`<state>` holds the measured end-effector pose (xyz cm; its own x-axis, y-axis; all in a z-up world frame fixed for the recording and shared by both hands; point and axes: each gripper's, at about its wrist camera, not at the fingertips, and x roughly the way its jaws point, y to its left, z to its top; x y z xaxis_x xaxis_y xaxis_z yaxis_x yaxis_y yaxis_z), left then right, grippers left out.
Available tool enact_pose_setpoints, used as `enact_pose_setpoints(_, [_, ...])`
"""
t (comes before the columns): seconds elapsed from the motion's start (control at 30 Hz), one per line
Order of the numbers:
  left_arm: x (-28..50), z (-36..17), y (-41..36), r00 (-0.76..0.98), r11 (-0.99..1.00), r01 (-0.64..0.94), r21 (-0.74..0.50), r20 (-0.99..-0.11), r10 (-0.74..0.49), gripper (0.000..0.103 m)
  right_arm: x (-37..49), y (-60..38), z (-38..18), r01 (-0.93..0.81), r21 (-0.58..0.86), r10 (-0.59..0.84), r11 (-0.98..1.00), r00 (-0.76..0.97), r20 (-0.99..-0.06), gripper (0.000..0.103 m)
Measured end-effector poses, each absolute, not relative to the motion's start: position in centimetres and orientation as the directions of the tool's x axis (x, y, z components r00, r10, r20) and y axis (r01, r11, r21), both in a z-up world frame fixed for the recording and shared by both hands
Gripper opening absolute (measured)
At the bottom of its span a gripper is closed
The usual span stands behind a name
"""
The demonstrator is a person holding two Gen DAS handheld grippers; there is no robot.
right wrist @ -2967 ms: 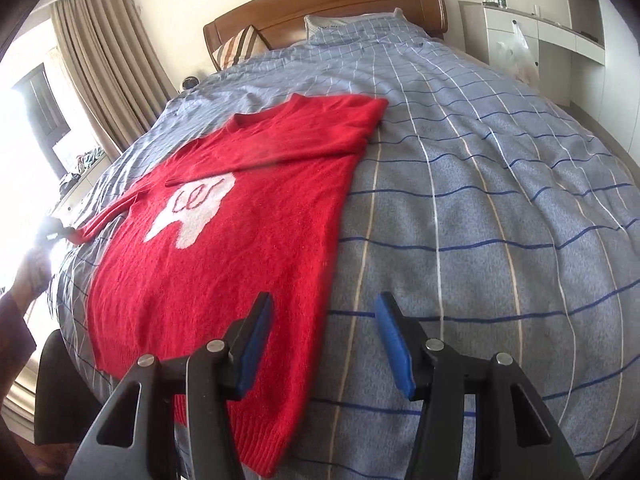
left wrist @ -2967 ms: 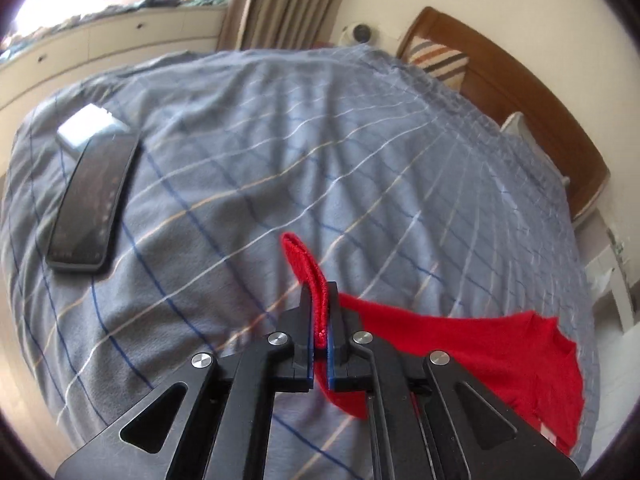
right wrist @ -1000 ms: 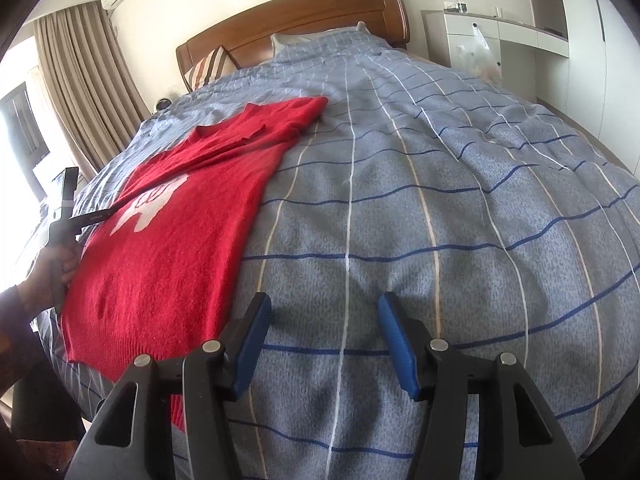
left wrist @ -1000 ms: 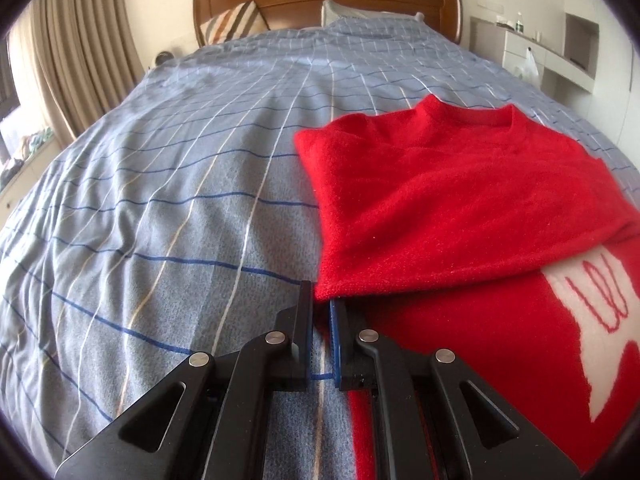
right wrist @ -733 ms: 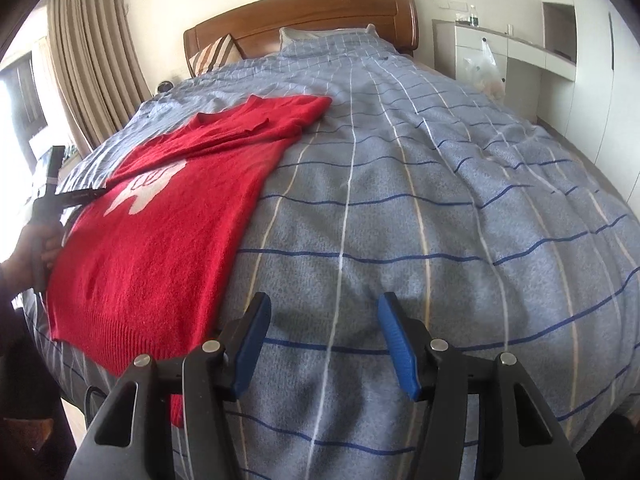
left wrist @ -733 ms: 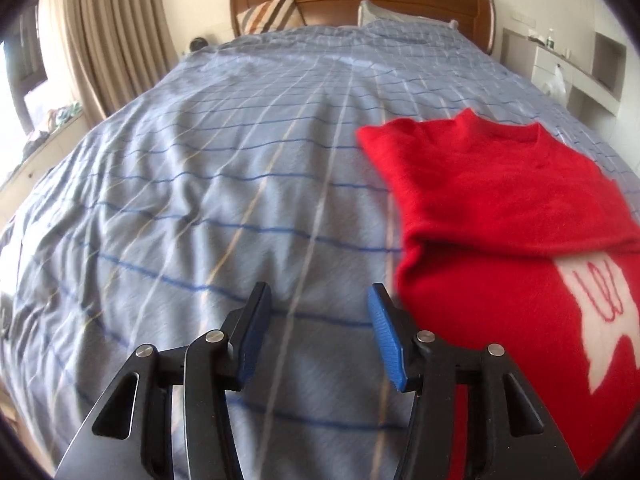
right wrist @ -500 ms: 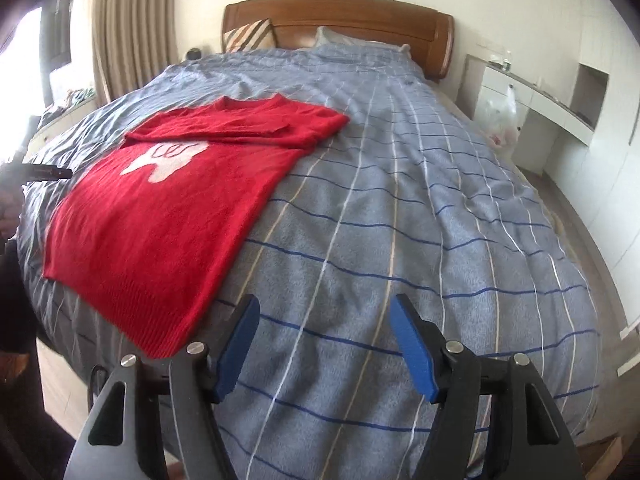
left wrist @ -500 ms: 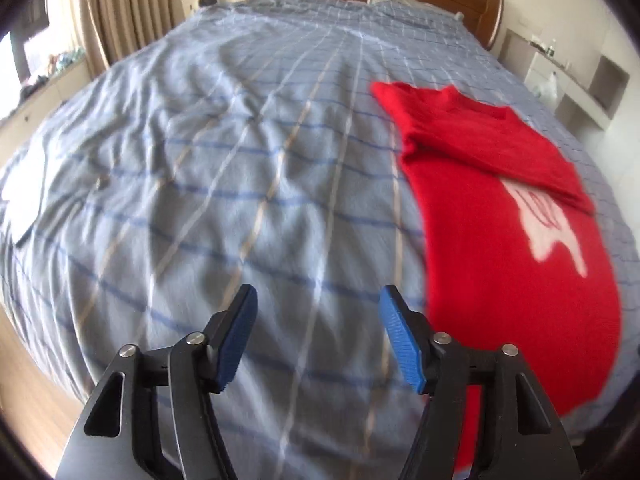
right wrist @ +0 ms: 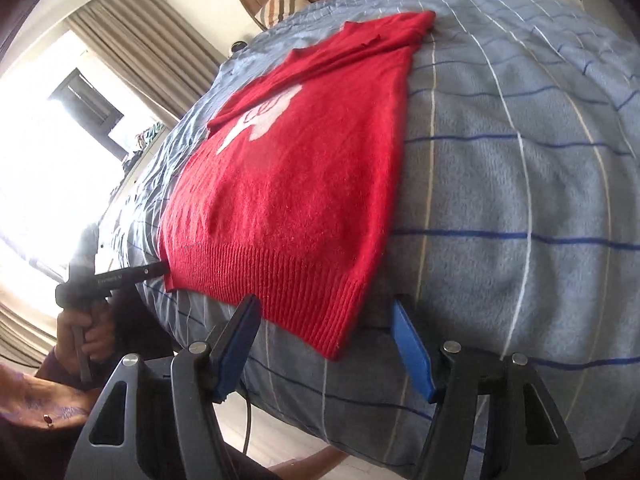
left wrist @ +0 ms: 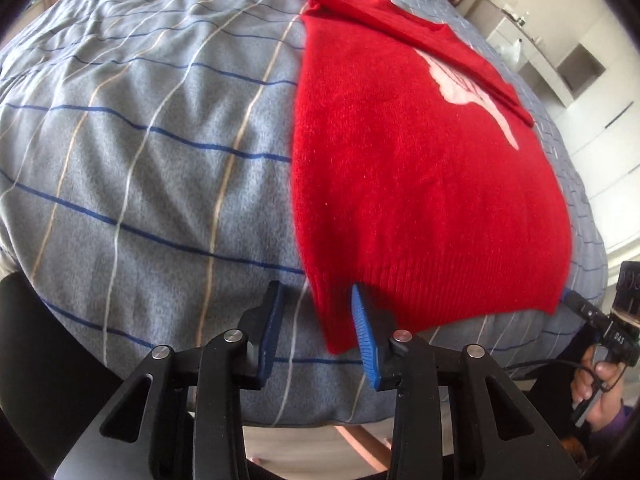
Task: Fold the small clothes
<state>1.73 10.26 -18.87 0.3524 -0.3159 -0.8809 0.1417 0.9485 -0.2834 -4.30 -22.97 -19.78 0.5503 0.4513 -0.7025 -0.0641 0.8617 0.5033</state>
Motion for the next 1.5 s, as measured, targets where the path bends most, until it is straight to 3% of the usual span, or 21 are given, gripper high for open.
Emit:
enact_pose_setpoints(0.43, [1.4,-18.6,7.1,0.419,0.977,0.150,-0.152,-0.885,-0.202,0.039,-4.6,-22.2,-19.5,-0.083,0.399,0.371,0.913,0.578,-0.727,0.065])
enact_pose_setpoints(0.87, [0.7,-17.4,7.7,0.480,0.987,0.143,-0.078,-0.866,-0.139,0.070,-4.7,-21.7,-19.5,-0.079,0.371,0.345,0.925,0.584,-0.735,0.065])
enact_pose_setpoints(1.07, [0.3,-16.8,7.2,0.514,0.990,0.142,-0.027,-0.853,-0.097,0.080,-5.7,-21.2,-17.5,-0.077,0.282,0.265,0.956,0.635,-0.726,0.067])
enact_pose_setpoints(1.2, [0.2,-16.4,6.6,0.530,0.989,0.149,0.013,-0.845,-0.069,0.082,-6.3,-20.8,-16.2,-0.074,0.196,0.195,0.978,0.665,-0.721,0.073])
enact_pose_setpoints(1.5, [-0.2,-15.7,6.0,0.554,0.986,0.156,0.061,-0.832,-0.037,0.083,-6.2,-21.2,-15.7,-0.039,0.155,0.140,0.987,0.675,-0.724,0.074])
